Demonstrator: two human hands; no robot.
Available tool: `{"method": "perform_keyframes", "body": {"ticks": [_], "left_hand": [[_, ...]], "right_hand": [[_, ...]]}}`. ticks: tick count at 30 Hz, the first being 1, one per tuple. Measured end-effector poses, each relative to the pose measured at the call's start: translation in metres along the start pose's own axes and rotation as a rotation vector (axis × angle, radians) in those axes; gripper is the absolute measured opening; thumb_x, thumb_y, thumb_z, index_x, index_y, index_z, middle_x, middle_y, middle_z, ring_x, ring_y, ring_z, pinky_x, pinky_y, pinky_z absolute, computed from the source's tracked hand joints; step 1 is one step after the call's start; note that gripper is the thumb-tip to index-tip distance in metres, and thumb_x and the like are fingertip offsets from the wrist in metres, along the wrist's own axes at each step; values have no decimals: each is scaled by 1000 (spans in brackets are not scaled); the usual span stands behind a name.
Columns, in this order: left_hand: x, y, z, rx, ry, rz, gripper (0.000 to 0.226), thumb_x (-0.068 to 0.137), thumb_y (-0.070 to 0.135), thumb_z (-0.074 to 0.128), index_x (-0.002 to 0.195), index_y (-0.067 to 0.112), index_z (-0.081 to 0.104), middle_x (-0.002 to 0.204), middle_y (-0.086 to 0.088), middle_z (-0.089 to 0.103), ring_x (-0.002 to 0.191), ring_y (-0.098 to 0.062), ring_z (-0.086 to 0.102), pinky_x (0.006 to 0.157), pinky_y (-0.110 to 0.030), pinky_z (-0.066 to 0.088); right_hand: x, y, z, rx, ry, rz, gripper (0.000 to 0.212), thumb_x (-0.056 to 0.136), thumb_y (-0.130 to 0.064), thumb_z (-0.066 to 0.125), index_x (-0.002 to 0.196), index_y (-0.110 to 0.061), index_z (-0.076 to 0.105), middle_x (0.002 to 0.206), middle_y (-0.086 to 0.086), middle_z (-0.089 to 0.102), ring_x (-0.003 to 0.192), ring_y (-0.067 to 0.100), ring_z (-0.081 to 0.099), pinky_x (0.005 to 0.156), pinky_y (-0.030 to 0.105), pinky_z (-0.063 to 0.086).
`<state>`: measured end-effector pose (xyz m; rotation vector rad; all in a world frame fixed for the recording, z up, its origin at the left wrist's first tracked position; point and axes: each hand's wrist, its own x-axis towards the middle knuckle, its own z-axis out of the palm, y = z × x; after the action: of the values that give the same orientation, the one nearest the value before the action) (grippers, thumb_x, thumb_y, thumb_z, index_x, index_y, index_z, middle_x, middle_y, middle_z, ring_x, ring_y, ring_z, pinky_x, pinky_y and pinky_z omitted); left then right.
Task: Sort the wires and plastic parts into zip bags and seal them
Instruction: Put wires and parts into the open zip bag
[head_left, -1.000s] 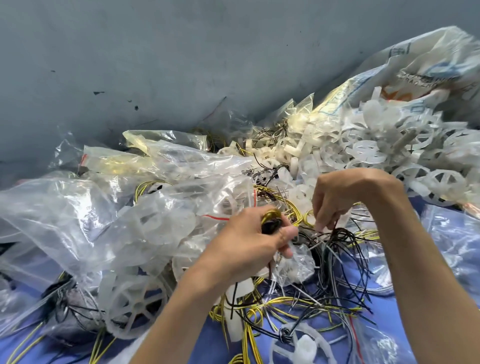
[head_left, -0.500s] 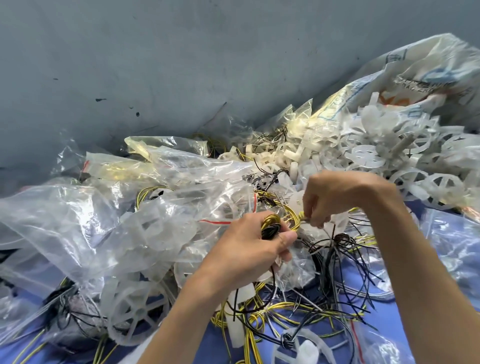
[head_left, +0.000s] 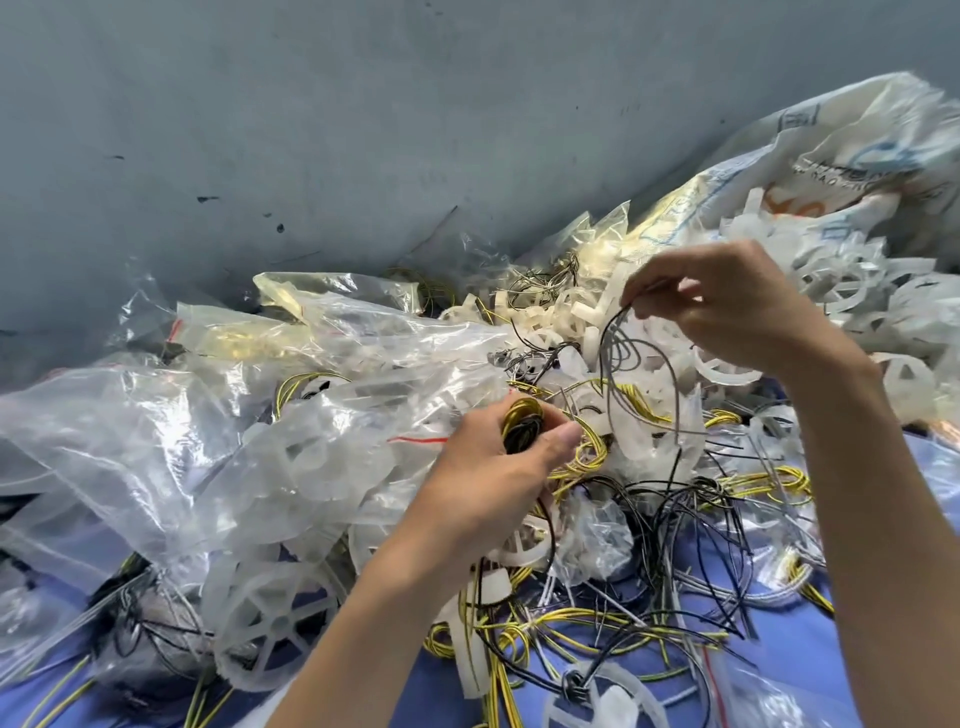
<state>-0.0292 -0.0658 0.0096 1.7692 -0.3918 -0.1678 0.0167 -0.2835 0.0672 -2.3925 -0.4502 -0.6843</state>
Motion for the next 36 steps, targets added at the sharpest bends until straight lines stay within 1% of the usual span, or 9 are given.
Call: {"method": "perform_keyframes", "body": {"ticks": [3, 7, 11, 14, 17, 19, 24, 30, 36], "left_hand": [[1, 1, -1, -32, 84, 41, 3, 89, 27, 63, 89, 24, 64, 79, 7, 65, 51, 4, 55, 48, -10, 42], [1, 3, 1, -40, 79, 47, 26, 88, 28, 62, 114, 30, 59, 110, 10, 66, 60, 8, 59, 52, -10, 45], [-2, 2, 4, 81, -21, 52, 68, 76, 50, 59, 140, 45, 36, 133, 21, 53, 99, -9, 63, 88, -29, 52], [-5, 4, 13, -19, -127, 40, 77, 74, 48, 60, 145, 40, 28, 116, 26, 61, 58, -8, 63, 59, -15, 47], [-5, 4, 18, -61, -97, 48, 55, 84, 40, 61, 136, 29, 46, 65, 22, 62, 47, -1, 50, 47, -9, 39], [-4, 4, 16, -115, -37, 39, 26, 87, 38, 62, 112, 32, 58, 54, 16, 54, 46, -2, 50, 47, -10, 39], [-2, 1, 13, -304, -8, -32, 32, 79, 36, 67, 101, 14, 58, 52, 13, 50, 43, -4, 47, 43, -13, 35], [-5, 5, 18, -500, -148, 18, 34, 78, 24, 65, 107, 10, 56, 85, -2, 72, 45, -3, 42, 42, -10, 34], [-4, 9, 4, -373, -14, -9, 18, 74, 34, 65, 76, 17, 71, 65, 2, 57, 46, -4, 41, 42, -13, 36]], "right_hand": [[0, -7, -3, 121, 40, -12, 32, 81, 7, 65, 81, -25, 69, 78, 8, 70, 70, 9, 64, 76, 20, 52], [-3, -20, -6, 304, -50, -60, 33, 80, 9, 64, 77, -24, 67, 77, 10, 68, 70, 7, 61, 75, 19, 50], [-6, -33, -5, 464, -135, -155, 25, 78, 3, 67, 76, -23, 69, 70, 3, 67, 70, 11, 61, 76, 28, 50], [-5, -40, 0, 550, -212, -201, 16, 76, -10, 67, 73, -25, 72, 71, 0, 68, 70, 12, 62, 72, 25, 49], [-5, -41, 5, 583, -292, -205, 7, 76, -19, 66, 75, -23, 72, 73, 0, 68, 71, 12, 62, 71, 26, 48], [-6, -41, 7, 599, -333, -215, 6, 78, -18, 65, 78, -21, 71, 75, -1, 68, 72, 12, 62, 71, 26, 49], [-6, -43, 8, 619, -371, -204, 8, 79, -17, 65, 80, -21, 72, 78, -5, 69, 74, 10, 64, 71, 23, 50], [-6, -49, 10, 560, -331, -196, 7, 79, -22, 65, 84, -21, 69, 77, -3, 69, 73, 8, 65, 71, 21, 50], [-3, -44, 4, 352, -265, -105, 21, 77, -30, 63, 96, -22, 67, 96, 6, 67, 86, 20, 63, 80, 28, 53]]}}
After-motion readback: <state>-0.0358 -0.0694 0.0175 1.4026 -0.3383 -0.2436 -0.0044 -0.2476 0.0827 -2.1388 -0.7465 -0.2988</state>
